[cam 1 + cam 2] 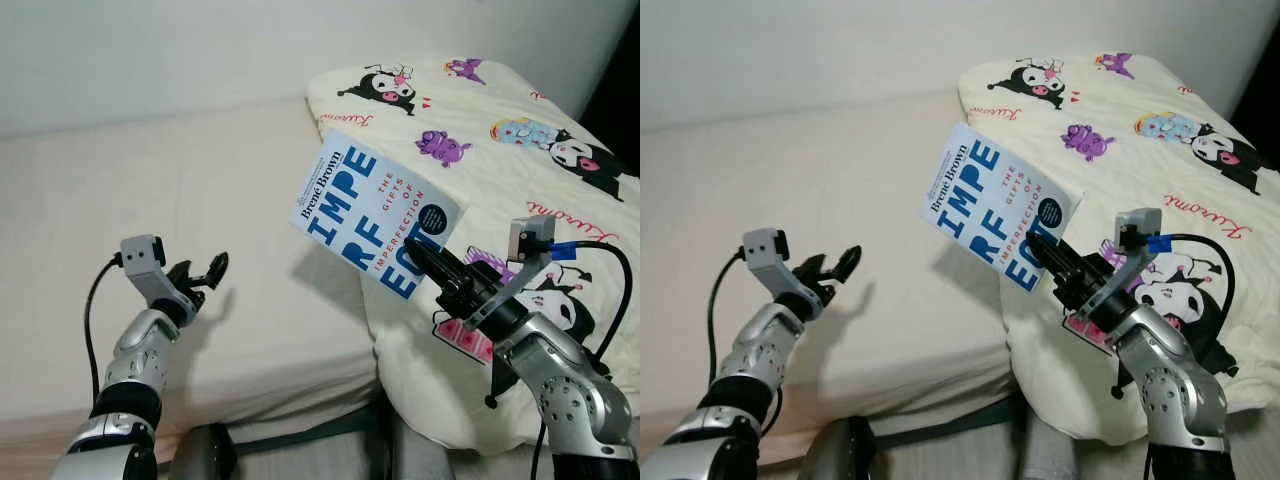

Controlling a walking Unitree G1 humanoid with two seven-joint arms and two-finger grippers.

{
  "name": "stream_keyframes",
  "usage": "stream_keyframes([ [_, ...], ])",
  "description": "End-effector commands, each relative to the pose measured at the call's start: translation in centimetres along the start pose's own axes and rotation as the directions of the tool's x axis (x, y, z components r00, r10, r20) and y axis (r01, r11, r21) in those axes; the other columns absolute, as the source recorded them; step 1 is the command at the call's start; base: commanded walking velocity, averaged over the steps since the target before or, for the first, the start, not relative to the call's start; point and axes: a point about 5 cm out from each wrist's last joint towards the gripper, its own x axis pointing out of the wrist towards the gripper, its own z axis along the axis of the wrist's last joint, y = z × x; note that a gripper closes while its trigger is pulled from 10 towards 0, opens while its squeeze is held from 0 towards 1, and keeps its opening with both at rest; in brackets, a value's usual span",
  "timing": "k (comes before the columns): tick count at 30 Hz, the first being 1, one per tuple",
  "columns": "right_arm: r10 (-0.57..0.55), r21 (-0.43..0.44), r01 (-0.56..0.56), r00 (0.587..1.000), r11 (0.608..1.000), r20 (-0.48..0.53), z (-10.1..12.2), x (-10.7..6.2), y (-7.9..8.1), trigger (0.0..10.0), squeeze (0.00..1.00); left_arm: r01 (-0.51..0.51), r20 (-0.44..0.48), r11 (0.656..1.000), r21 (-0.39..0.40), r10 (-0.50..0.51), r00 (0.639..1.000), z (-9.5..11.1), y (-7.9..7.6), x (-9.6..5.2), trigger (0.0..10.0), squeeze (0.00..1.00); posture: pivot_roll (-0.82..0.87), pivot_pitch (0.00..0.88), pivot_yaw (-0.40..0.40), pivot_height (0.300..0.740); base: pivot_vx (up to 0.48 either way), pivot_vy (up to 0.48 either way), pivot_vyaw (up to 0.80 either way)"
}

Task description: Clean up the room

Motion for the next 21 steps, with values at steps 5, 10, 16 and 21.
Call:
stream_keyframes([
  [5, 0.029, -0.005, -0.029, 0.999, 1.000, 0.019, -0.3, 0.5, 0.7, 0.0, 0.00, -0.065, -0.115, 0.994, 0.087, 0.075, 0.991, -2.2, 0.7, -1.0, 10.0, 0.00, -0.13, 0.146, 0.080, 0.620, -0.462, 0.000, 0.00],
  [10, 0.035, -0.003, -0.035, 0.999, 0.999, 0.018, -0.4, 0.6, 0.8, 0.0, 0.00, -0.121, -0.134, 0.986, 0.116, 0.136, 0.982, -3.4, 1.6, -1.9, 10.0, 0.00, -0.13, 0.145, 0.079, 0.640, -0.078, 0.000, 0.00],
  [16, 0.033, -0.003, -0.033, 0.999, 0.999, 0.014, -0.6, 0.6, 0.7, 0.0, 0.00, -0.204, -0.201, 0.970, 0.135, 0.229, 0.953, -5.0, 3.0, -3.4, 10.0, 0.00, -0.14, 0.142, 0.079, 0.660, 0.000, 0.000, 0.00],
  [21, 0.019, -0.002, -0.019, 1.000, 1.000, -0.004, -1.2, 0.5, 0.5, 0.0, 0.00, -0.306, -0.273, 0.942, 0.140, 0.334, 0.902, -6.4, 4.7, -5.3, 10.0, 0.00, -0.13, 0.137, 0.078, 0.675, 0.000, 0.000, 0.00],
])
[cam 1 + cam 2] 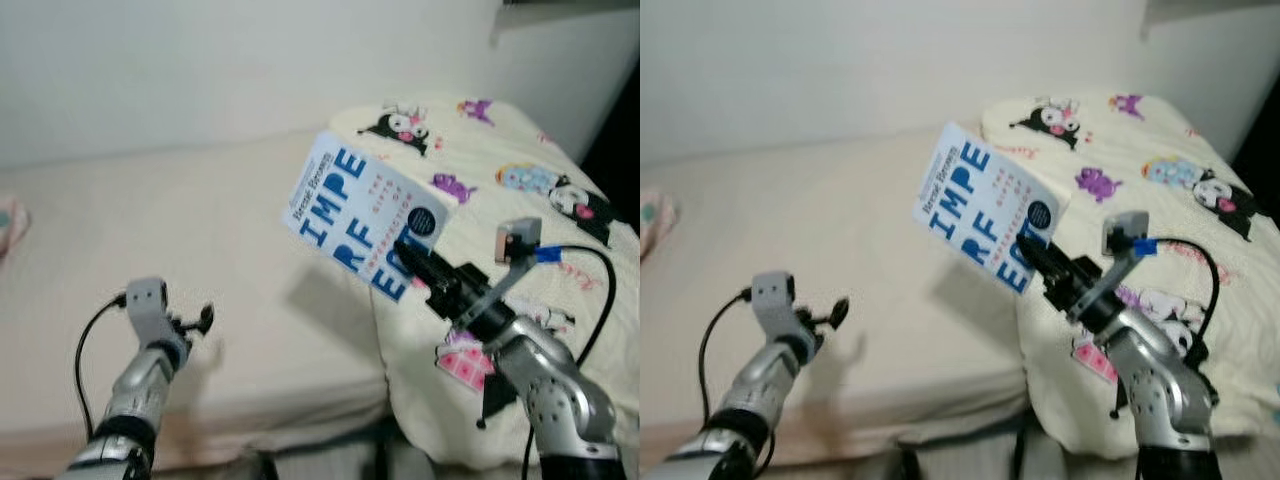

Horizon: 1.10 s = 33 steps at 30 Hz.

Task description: Clean up the room

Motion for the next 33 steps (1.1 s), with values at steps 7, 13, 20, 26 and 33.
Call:
stream_keyframes([
  [7, -0.038, 0.002, 0.038, 0.998, 0.999, -0.059, -2.3, -0.1, -0.6, 0.0, 0.00, -0.158, -0.232, 0.987, 0.016, 0.158, 0.960, -5.8, 3.6, -3.2, 10.0, 0.00, -0.13, 0.128, 0.076, 0.710, 0.000, 0.000, 0.00],
  [13, -0.088, 0.020, 0.092, 0.986, 0.996, -0.142, -4.9, -0.7, -1.3, 0.0, 0.00, -0.238, -0.357, 0.970, 0.047, 0.239, 0.903, -9.0, 5.0, -5.7, 10.0, 0.00, -0.13, 0.126, 0.071, 0.730, 0.000, 0.000, 0.00],
  [20, -0.125, 0.025, 0.133, 0.969, 0.991, -0.213, -7.3, -1.3, -1.6, 0.0, 0.00, -0.302, -0.481, 0.949, 0.085, 0.305, 0.822, -12.2, 6.1, -8.6, 10.0, 0.00, -0.13, 0.127, 0.071, 0.740, 0.000, 0.000, 0.00],
  [26, -0.198, -0.017, 0.203, 0.932, 0.979, -0.302, -10.2, -2.3, -2.3, 0.0, 0.00, -0.391, -0.585, 0.916, 0.089, 0.366, 0.724, -14.9, 6.9, -11.5, 10.0, 0.00, -0.13, 0.128, 0.075, 0.740, 0.000, 0.000, 0.00],
  [33, -0.246, -0.095, 0.227, 0.902, 0.969, -0.356, -11.6, -2.8, -2.5, 10.0, 0.00, -0.371, -0.605, 0.923, 0.105, 0.356, 0.712, -15.3, 6.4, -11.6, 10.0, 0.00, -0.13, 0.131, 0.072, 0.740, -0.122, 0.000, 0.54],
])
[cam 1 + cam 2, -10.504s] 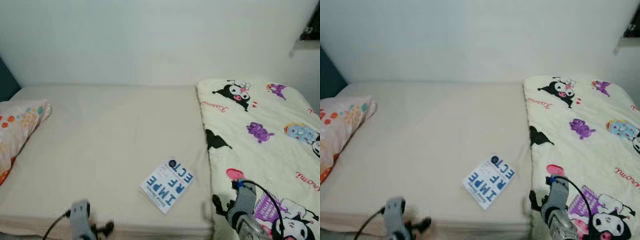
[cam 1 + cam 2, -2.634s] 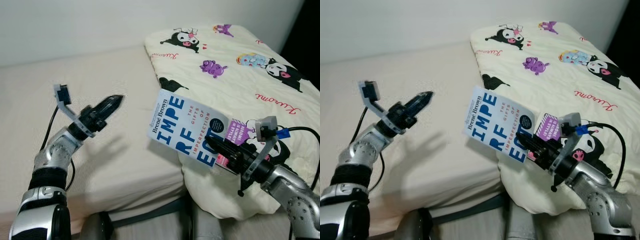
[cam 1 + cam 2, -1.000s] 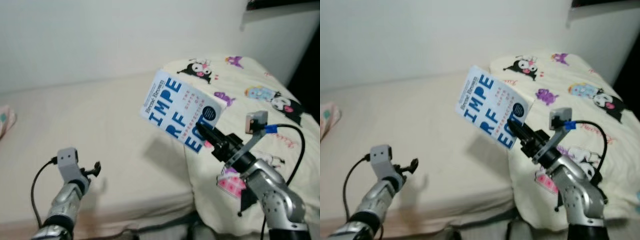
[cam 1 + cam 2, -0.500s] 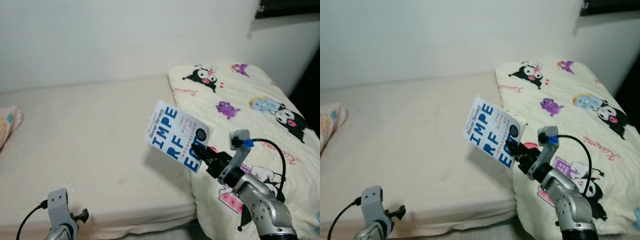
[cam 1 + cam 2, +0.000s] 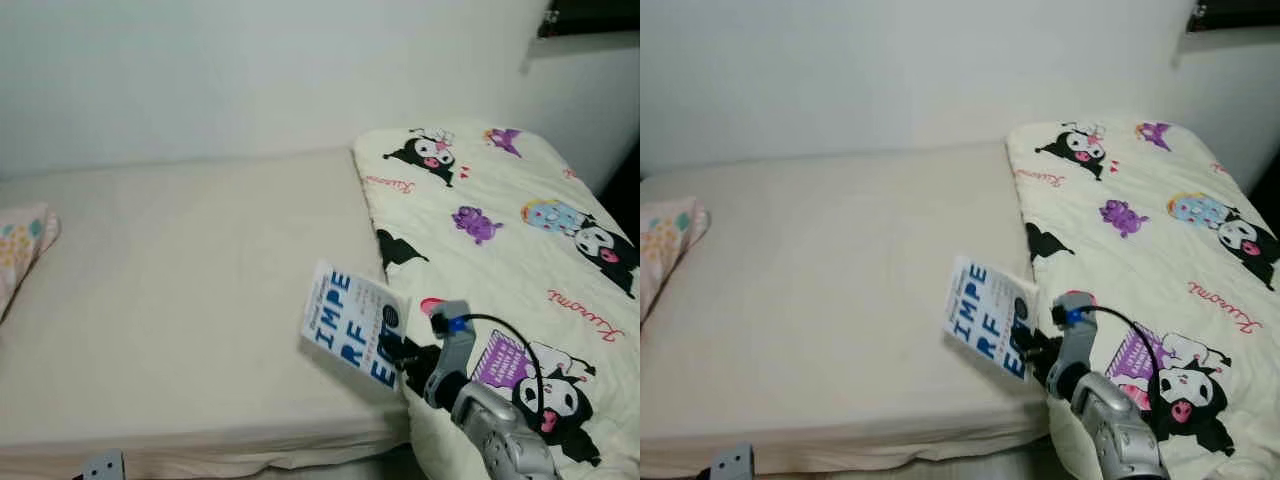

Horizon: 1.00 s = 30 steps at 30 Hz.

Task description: Clean up the room

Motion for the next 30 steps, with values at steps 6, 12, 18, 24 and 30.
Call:
stream_keyframes([
  [6, 0.049, -0.033, -0.047, 0.996, 0.998, 0.070, 0.7, 0.8, 1.2, 10.0, 0.00, 0.030, -0.008, 0.998, 0.062, -0.030, 1.000, -0.1, -0.6, 0.0, 10.0, 0.00, -0.12, 0.129, 0.076, 0.740, -0.044, 0.000, 0.56],
  [12, 0.051, -0.045, -0.048, 0.995, 0.998, 0.083, 0.6, 1.2, 1.3, 10.0, 0.00, 0.046, -0.006, 0.996, 0.072, -0.046, 0.999, -0.1, -0.7, 0.0, 10.0, 0.00, -0.13, 0.124, 0.075, 0.740, 0.000, 0.000, 0.56],
  [18, 0.053, -0.051, -0.049, 0.995, 0.997, 0.086, 0.6, 1.3, 1.3, 10.0, 0.00, 0.030, -0.039, 0.998, 0.061, -0.027, 0.999, -0.8, -0.8, 0.0, 10.0, 0.00, -0.13, 0.122, 0.072, 0.740, -0.263, 0.000, 0.56],
  [24, 0.054, -0.052, -0.050, 0.994, 0.997, 0.090, 0.6, 1.3, 1.3, 10.0, 0.00, 0.042, -0.024, 0.996, 0.084, -0.040, 0.999, -0.6, -1.1, 0.0, 10.0, 0.00, -0.13, 0.122, 0.068, 0.740, -0.216, 0.000, 0.56],
  [30, 0.055, -0.050, -0.050, 0.994, 0.997, 0.091, 0.4, 1.3, 1.2, 10.0, 0.00, 0.049, -0.022, 0.995, 0.090, -0.048, 0.999, -0.5, -1.1, 0.0, 10.0, 0.00, -0.13, 0.120, 0.070, 0.740, 0.000, 0.000, 0.56],
])
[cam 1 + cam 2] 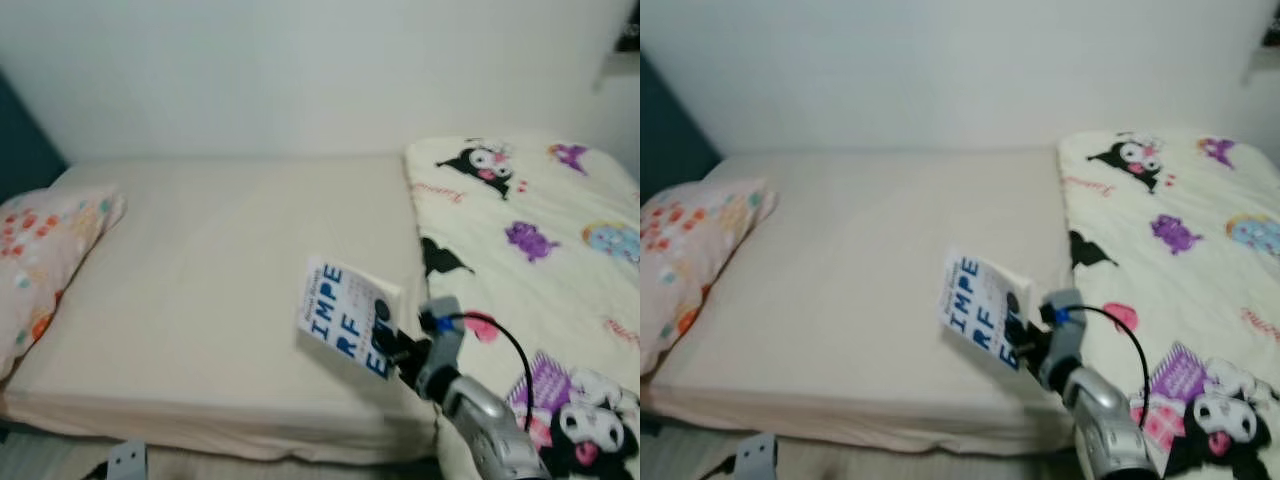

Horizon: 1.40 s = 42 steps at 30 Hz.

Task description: Clean up the room

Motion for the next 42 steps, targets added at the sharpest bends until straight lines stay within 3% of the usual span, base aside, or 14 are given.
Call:
stream_keyframes([
  [1, 0.044, 0.005, -0.044, 0.998, 0.999, 0.034, 0.2, 0.4, 1.0, 10.0, 0.00, -0.023, -0.034, 1.000, 0.010, 0.023, 0.999, -0.9, 0.9, -0.2, 10.0, 0.00, -0.13, 0.121, 0.071, 0.740, 0.000, 0.000, 0.56],
  [12, 0.128, 0.024, -0.130, 0.989, 0.991, 0.069, 0.4, 0.5, 2.1, 10.0, 0.00, 0.004, -0.022, 1.000, 0.018, -0.003, 1.000, -0.8, 0.6, -0.2, 10.0, 0.00, -0.13, 0.124, 0.070, 0.740, 0.000, 0.000, 0.56],
  [18, 0.143, 0.032, -0.146, 0.985, 0.989, 0.093, 0.8, 0.5, 2.0, 10.0, 0.00, 0.018, -0.018, 1.000, 0.019, -0.018, 1.000, -0.7, 0.4, -0.1, 10.0, 0.00, -0.13, 0.115, 0.070, 0.740, 0.000, 0.000, 0.56],
  [23, 0.157, 0.033, -0.161, 0.982, 0.986, 0.103, 1.1, 0.5, 2.0, 10.0, 0.00, 0.032, -0.019, 0.996, 0.083, -0.030, 0.999, -0.6, 0.0, -0.1, 10.0, 0.00, -0.13, 0.108, 0.069, 0.740, 0.000, 0.000, 0.56],
  [32, 0.159, 0.033, -0.163, 0.983, 0.986, 0.094, 0.9, 0.7, 2.1, 10.0, 0.00, 0.048, -0.015, 0.996, 0.079, -0.047, 0.999, -0.4, -0.4, 0.0, 10.0, 0.00, -0.13, 0.102, 0.069, 0.740, 0.000, 0.000, 0.56],
  [42, 0.057, 0.140, -0.050, 0.997, 0.989, -0.046, -3.8, -0.8, 0.3, 10.0, 0.00, 0.070, 0.009, 0.997, 0.035, -0.070, 0.997, -0.1, -1.2, 0.0, 10.0, 0.00, -0.13, 0.101, 0.050, 0.740, 0.000, 0.000, 0.56],
])
